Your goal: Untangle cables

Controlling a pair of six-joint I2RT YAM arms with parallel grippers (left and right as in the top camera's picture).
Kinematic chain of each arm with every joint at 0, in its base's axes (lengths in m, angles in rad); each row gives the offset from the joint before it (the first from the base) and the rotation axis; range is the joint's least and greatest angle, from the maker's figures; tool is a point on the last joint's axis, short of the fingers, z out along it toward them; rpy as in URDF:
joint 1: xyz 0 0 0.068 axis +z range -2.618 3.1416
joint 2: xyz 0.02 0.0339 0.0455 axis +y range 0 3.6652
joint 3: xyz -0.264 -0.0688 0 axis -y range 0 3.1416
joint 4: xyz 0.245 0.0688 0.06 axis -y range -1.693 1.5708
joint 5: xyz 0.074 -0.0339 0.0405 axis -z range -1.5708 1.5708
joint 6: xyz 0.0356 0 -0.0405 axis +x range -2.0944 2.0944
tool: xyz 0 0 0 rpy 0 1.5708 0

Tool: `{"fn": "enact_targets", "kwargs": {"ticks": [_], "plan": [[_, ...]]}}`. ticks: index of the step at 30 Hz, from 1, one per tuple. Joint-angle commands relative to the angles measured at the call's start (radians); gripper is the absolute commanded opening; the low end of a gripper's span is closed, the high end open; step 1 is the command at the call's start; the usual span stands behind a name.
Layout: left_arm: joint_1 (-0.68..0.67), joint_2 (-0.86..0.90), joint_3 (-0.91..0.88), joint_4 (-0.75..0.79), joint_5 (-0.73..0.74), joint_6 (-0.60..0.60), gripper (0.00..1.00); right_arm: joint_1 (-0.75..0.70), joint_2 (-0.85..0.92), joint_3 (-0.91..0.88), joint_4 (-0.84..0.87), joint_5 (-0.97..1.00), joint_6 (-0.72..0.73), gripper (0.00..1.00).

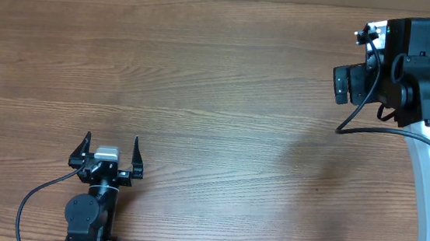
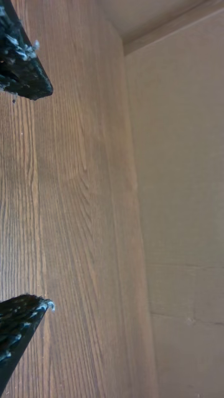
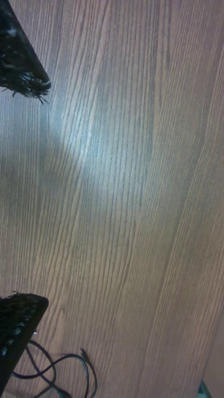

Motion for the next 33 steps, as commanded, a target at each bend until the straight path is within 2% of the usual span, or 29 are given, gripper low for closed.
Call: {"fn": "enact_targets", "kwargs": {"ticks": [1,8,11,16,23,28,33], "plan": [[0.005,-0.01,-0.004,0.001,0.005,-0.017,1.0,0.004,-0.001,-0.002,0.003,0.01,0.008,1.0],[0.005,-0.01,-0.004,0.001,0.005,-0.017,1.0,0.004,-0.027,-0.003,0.019,-0.012,0.008,1.0],[0.005,-0.01,-0.004,0.001,0.005,-0.017,1.0,0.004,-0.077,-0.009,0.1,-0.064,0.008,1.0],[0.005,-0.01,-0.004,0.001,0.005,-0.017,1.0,0.004,-0.214,-0.124,0.358,-0.183,0.008,1.0],[0.005,-0.01,-0.004,0.001,0.005,-0.017,1.0,0.004,-0.504,-0.497,0.709,-0.253,0.021,1.0],[0.005,-0.01,-0.004,0.001,0.005,-0.017,1.0,0.002,-0.753,-0.844,0.965,-0.253,0.132,1.0],[0.005,-0.01,-0.004,0.001,0.005,-0.017,1.0,0.002,-0.99,-1.172,1.27,-0.235,0.305,1.0]]}}
